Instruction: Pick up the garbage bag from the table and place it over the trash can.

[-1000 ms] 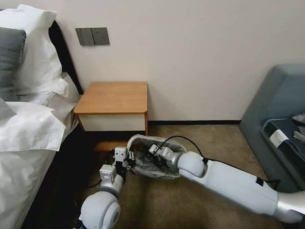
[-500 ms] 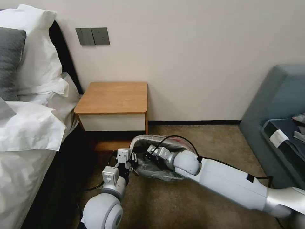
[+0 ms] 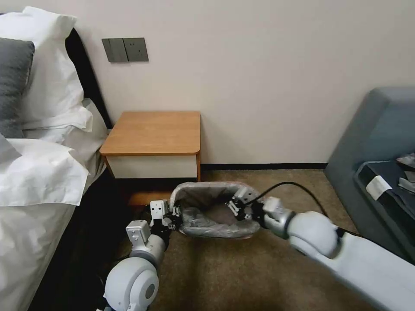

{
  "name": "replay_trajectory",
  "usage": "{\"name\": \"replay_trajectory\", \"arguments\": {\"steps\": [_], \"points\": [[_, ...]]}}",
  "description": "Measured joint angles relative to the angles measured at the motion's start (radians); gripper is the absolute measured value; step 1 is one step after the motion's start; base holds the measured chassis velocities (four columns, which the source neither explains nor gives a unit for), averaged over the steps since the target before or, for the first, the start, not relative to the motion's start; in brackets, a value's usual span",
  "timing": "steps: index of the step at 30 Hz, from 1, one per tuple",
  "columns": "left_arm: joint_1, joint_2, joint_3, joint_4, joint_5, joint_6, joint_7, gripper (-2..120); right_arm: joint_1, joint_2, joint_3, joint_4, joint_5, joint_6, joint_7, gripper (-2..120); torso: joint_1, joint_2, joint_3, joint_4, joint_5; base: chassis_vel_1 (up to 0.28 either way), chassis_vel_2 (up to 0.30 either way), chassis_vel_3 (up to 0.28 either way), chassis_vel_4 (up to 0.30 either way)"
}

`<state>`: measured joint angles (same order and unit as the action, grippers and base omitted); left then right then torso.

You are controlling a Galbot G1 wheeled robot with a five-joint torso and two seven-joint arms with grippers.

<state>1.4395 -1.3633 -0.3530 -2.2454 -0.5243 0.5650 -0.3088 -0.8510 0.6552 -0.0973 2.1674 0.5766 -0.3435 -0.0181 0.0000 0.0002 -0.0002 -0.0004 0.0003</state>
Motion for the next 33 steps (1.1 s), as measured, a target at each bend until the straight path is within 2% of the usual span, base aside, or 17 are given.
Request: {"name": "replay_trajectory", "arguments": {"steps": [2, 5, 6, 7, 9, 12, 13, 16, 17, 19, 20, 22, 23, 26, 30, 33], "points": [[0.012, -0.003, -0.009, -0.001, 0.003, 0.010, -0.004, 1, 0.007, 0.015, 0.014, 0.011, 0.027, 0.010, 0.019, -2, 0.000, 0.000, 0.000, 0.0005, 0.0001, 0.000, 0.000, 0.000, 0.000], [0.038, -0.008, -0.025, -0.001, 0.023, 0.019, -0.008, 1, -0.001, 0.050, 0.040, 0.030, 0.076, 0.020, 0.054, 8, 0.000, 0.000, 0.000, 0.0008, -0.0004, 0.000, 0.000, 0.000, 0.000], [0.038, -0.008, -0.025, -0.001, 0.023, 0.019, -0.008, 1, -0.001, 0.050, 0.040, 0.030, 0.076, 0.020, 0.054, 8, 0.000, 0.000, 0.000, 0.0008, -0.0004, 0.000, 0.000, 0.000, 0.000], [0.044, -0.010, -0.028, 0.002, 0.028, 0.021, -0.009, 1, -0.018, 0.059, 0.044, 0.033, 0.080, 0.023, 0.056, 15, 0.000, 0.000, 0.000, 0.0008, 0.0002, 0.000, 0.000, 0.000, 0.000], [0.045, -0.010, -0.028, 0.005, 0.029, 0.023, -0.010, 1, -0.030, 0.062, 0.045, 0.035, 0.080, 0.027, 0.058, 17, 0.000, 0.000, 0.000, 0.0006, 0.0002, 0.000, 0.000, 0.000, 0.000], [0.048, -0.008, -0.027, 0.022, 0.010, 0.038, -0.013, 1, -0.101, 0.096, 0.083, 0.028, 0.055, 0.065, 0.069, 35, 0.000, 0.000, 0.000, 0.0004, -0.0002, 0.000, 0.000, 0.000, 0.000], [0.048, -0.008, -0.027, 0.022, 0.010, 0.038, -0.013, 1, -0.101, 0.096, 0.083, 0.028, 0.055, 0.065, 0.069, 35, 0.000, 0.000, 0.000, 0.0004, -0.0002, 0.000, 0.000, 0.000, 0.000], [0.034, 0.004, -0.022, 0.050, -0.063, 0.064, -0.020, 1, -0.182, 0.176, 0.184, 0.010, 0.051, 0.103, 0.079, 48, 0.000, 0.000, 0.000, 0.0006, -0.0003, 0.000, 0.000, 0.000, 0.000], [0.034, 0.004, -0.022, 0.050, -0.063, 0.064, -0.020, 1, -0.182, 0.176, 0.184, 0.010, 0.051, 0.103, 0.079, 48, 0.000, 0.000, 0.000, 0.0006, -0.0003, 0.000, 0.000, 0.000, 0.000], [0.014, 0.004, -0.020, 0.077, -0.112, 0.065, -0.029, 1, -0.241, 0.253, 0.276, -0.011, 0.079, 0.144, 0.096, 59, 0.000, 0.000, 0.000, 0.0003, -0.0002, 0.000, 0.000, 0.000, 0.000], [0.014, 0.004, -0.020, 0.077, -0.112, 0.065, -0.029, 1, -0.241, 0.253, 0.276, -0.011, 0.079, 0.144, 0.096, 59, 0.000, 0.000, 0.000, 0.0003, -0.0002, 0.000, 0.000, 0.000, 0.000], [-0.001, 0.001, -0.019, 0.103, -0.144, 0.077, -0.037, 1, -0.282, 0.304, 0.341, -0.029, 0.126, 0.181, 0.115, 70, 0.000, 0.000, 0.000, 0.0003, -0.0001, 0.000, 0.000, 0.000, 0.000], [-0.001, 0.001, -0.019, 0.103, -0.144, 0.077, -0.037, 1, -0.282, 0.304, 0.341, -0.029, 0.126, 0.181, 0.115, 70, 0.000, 0.000, 0.000, 0.0003, -0.0001, 0.000, 0.000, 0.000, 0.000], [-0.014, -0.001, -0.015, 0.142, -0.163, 0.092, -0.044, 1, -0.319, 0.344, 0.405, -0.059, 0.161, 0.213, 0.123, 84, 0.000, 0.000, 0.000, 0.0002, -0.0003, 0.000, 0.000, 0.000, 0.000], [-0.019, -0.007, -0.011, 0.167, -0.164, 0.094, -0.044, 1, -0.324, 0.367, 0.427, -0.075, 0.169, 0.226, 0.120, 97, 0.000, 0.000, 0.000, 0.0003, -0.0003, 0.000, 0.000, 0.000, 0.000], [-0.020, -0.013, -0.009, 0.183, -0.163, 0.090, -0.045, 1, -0.322, 0.382, 0.429, -0.079, 0.173, 0.228, 0.117, 100, 0.000, 0.000, 0.000, 0.0004, -0.0002, 0.000, 0.000, 0.000, 0.000]]}}
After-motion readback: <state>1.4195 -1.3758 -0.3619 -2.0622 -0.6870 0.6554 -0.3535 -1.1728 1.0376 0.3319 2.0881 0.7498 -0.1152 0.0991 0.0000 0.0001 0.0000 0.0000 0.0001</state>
